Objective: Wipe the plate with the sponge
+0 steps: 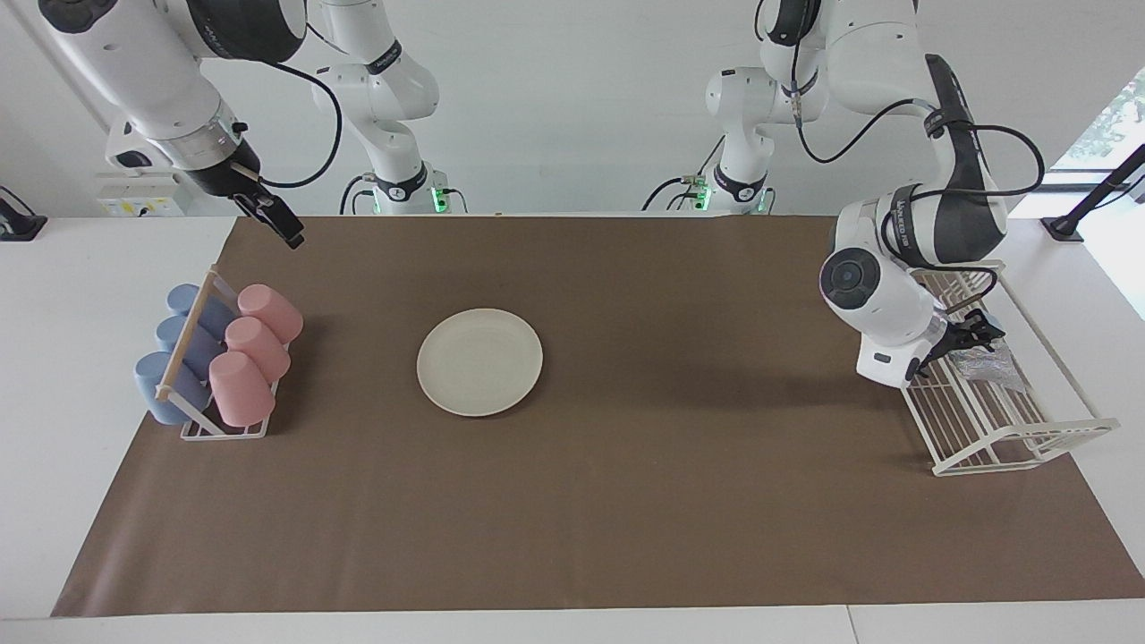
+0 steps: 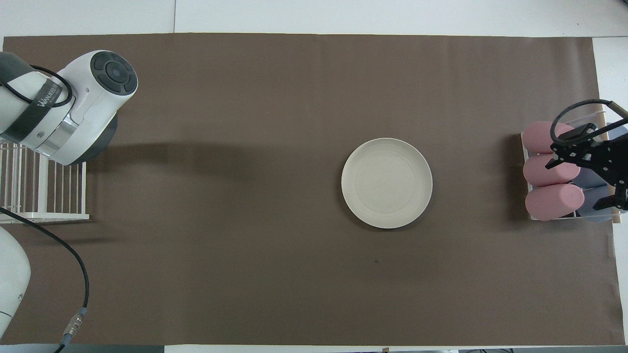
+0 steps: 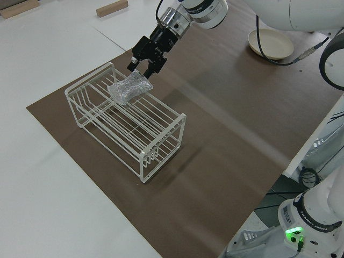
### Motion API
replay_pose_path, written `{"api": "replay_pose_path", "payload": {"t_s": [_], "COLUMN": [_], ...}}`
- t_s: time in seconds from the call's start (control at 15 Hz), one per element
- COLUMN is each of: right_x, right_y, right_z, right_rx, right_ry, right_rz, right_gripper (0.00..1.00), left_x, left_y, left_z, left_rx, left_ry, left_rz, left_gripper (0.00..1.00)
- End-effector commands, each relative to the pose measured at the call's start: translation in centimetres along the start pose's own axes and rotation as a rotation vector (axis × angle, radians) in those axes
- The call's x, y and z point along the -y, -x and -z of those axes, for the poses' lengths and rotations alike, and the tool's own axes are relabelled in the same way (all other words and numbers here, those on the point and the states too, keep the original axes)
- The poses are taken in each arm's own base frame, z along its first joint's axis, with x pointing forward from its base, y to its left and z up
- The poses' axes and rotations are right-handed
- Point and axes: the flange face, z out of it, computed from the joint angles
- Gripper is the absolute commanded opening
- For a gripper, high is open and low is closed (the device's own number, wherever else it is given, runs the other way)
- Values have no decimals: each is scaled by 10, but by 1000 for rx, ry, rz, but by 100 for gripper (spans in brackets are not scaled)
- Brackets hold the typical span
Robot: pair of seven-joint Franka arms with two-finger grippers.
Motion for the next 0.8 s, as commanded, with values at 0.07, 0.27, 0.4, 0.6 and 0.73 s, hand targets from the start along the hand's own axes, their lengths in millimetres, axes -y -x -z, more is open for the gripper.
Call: {"api": "replay_pose_path", "payload": {"t_s": [0.07,0.27,0.4,0.6,0.73], "right_x": [9,13,16,22,25], "right_y": [13,18,23,26,25], "right_z": [4,4,5,6,9], "right_rx": [-38,19,63,64,60], "right_ry": [-65,-95,-108,-124,-157], "right_rz": [-270,-460,-507,-614,-679], "right_gripper": [100,100,100,100,100], "left_x": [1,-3,-4,-5,-4], "left_y": [0,10,9,10,11], "left_z": [-2,-2,-1,-2,-3], "left_rx": [17,57,50,55,61], "left_ry": [-33,-55,-52,-55,-57], "left_rz": [3,26,33,32,31], "left_gripper": [100,100,98,88,78]}}
